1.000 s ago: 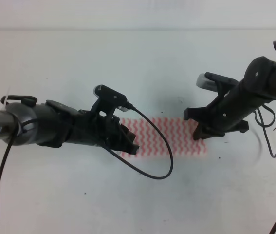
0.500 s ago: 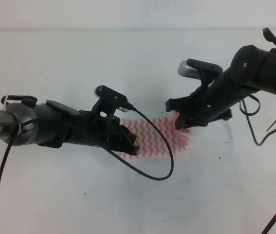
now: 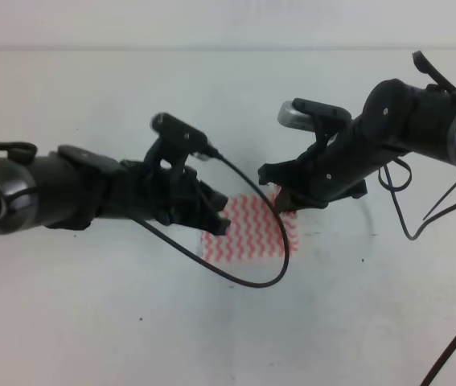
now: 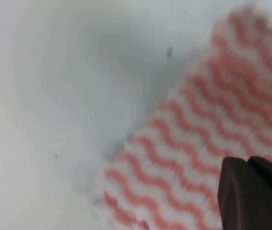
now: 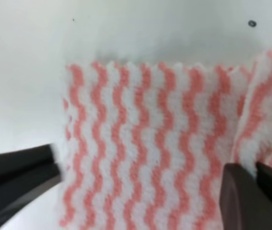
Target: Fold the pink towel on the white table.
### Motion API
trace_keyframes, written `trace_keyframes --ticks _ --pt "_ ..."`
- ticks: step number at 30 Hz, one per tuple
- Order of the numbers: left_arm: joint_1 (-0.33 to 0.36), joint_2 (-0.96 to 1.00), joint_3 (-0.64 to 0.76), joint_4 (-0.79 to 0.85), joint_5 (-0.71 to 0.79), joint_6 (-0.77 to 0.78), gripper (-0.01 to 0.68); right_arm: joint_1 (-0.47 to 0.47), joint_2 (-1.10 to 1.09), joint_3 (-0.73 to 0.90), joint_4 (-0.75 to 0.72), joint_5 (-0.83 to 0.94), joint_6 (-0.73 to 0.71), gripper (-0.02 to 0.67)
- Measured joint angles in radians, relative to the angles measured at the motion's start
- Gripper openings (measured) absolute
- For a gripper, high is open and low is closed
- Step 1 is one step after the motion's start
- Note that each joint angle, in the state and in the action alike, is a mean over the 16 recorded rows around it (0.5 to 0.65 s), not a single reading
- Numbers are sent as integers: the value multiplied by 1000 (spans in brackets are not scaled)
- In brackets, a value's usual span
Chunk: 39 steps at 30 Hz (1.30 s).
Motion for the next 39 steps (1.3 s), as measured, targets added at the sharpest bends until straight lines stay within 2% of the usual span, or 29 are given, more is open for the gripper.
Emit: trace_keyframes --ticks 16,39 --pt "27 1 1 123 83 -73 -5 0 7 -4 1 2 -6 -16" --pt "28 49 1 129 76 -81 -5 53 25 -49 28 -1 -3 -16"
